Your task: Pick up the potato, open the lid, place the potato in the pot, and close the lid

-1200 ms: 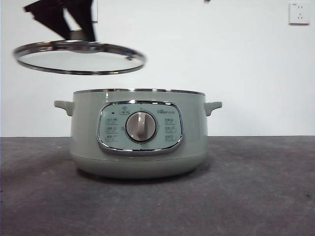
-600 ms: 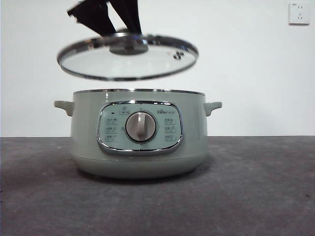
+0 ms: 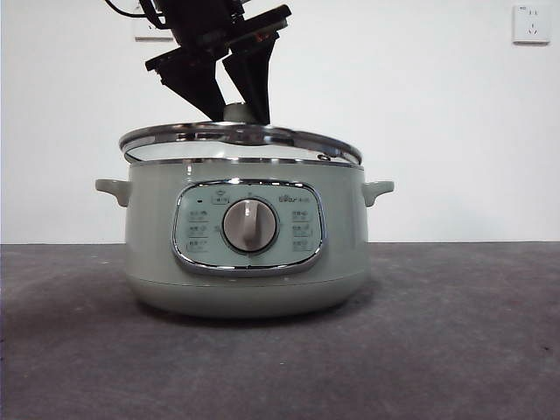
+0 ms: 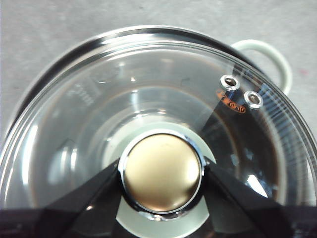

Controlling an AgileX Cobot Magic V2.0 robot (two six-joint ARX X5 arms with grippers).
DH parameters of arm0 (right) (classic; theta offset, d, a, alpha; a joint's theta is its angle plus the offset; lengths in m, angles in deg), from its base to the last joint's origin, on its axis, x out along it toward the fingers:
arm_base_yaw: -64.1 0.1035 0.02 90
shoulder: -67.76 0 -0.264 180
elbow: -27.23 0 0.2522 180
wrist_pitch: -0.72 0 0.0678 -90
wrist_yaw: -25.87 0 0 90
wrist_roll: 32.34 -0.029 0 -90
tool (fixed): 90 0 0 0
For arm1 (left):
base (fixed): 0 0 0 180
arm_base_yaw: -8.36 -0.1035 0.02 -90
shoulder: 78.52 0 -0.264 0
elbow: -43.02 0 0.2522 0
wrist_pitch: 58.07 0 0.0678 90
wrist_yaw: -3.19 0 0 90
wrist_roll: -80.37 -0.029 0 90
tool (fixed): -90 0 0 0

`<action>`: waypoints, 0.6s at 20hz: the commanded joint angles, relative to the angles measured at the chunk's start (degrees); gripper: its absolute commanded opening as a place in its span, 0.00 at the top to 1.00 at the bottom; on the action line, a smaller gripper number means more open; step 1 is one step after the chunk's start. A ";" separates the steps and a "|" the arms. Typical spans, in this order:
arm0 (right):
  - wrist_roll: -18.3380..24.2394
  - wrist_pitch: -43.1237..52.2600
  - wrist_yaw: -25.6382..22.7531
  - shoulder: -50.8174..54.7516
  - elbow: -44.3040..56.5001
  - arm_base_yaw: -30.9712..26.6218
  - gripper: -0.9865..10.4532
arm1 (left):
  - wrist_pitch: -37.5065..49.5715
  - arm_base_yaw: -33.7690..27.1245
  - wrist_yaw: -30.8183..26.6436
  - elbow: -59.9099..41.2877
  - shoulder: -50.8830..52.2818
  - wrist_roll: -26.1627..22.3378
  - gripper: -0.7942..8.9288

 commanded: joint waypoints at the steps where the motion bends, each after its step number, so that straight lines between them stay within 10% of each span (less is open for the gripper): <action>1: -2.38 0.74 -0.26 0.68 1.77 0.07 0.25 | 0.66 -0.02 -2.38 0.35 -0.50 -0.52 0.92; 12: -2.27 2.27 -0.26 0.90 2.05 0.07 0.25 | 2.27 0.20 1.90 0.07 -4.87 -2.62 0.92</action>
